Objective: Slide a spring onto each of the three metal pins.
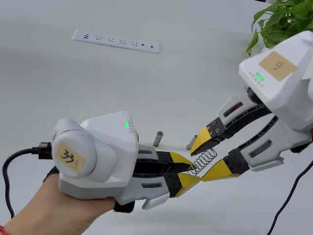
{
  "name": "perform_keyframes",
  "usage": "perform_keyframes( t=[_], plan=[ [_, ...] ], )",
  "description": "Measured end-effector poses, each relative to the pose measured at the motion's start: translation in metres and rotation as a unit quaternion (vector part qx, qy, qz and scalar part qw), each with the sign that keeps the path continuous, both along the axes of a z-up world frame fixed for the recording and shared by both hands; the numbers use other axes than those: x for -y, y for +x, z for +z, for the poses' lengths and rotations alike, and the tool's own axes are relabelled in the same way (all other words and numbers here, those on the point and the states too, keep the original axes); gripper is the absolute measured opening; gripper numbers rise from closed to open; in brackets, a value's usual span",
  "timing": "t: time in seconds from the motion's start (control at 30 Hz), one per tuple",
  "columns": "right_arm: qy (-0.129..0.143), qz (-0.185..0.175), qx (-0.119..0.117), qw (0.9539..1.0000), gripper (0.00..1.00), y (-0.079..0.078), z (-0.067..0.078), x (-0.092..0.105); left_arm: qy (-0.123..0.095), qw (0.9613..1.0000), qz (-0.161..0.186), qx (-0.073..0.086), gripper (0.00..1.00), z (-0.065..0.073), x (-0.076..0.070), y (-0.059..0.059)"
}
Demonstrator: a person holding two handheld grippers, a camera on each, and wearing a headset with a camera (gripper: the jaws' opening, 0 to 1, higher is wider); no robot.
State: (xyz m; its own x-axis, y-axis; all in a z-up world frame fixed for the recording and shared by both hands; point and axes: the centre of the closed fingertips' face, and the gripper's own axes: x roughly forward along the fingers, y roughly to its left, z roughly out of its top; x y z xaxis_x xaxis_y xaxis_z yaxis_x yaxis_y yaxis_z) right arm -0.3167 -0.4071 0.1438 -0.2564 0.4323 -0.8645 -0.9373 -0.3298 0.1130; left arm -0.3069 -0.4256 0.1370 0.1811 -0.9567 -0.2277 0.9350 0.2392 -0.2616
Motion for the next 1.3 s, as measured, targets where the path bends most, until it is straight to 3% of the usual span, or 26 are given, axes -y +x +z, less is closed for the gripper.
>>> perform_keyframes(
  t=[0.47, 0.8, 1.3],
  plan=[
    [-0.019, 0.028, 0.003, 0.9994, 0.08, 0.0026, -0.0015, -0.002, -0.009, 1.0, 0.0, -0.002, 0.06, 0.0008, -0.0009, 0.0017],
    [-0.029, 0.036, 0.004, 0.9989, 0.08, 0.0025, -0.0021, -0.0015, -0.012, 0.9999, 0.002, -0.003, 0.06, 0.0005, -0.0008, 0.0024],
    [-0.03, 0.023, -0.002, 0.9993, 0.07, 0.003, -0.0035, -0.0032, -0.014, 0.9999, 0.004, -0.006, 0.07, -0.0012, -0.0019, 0.0033]
  ],
)
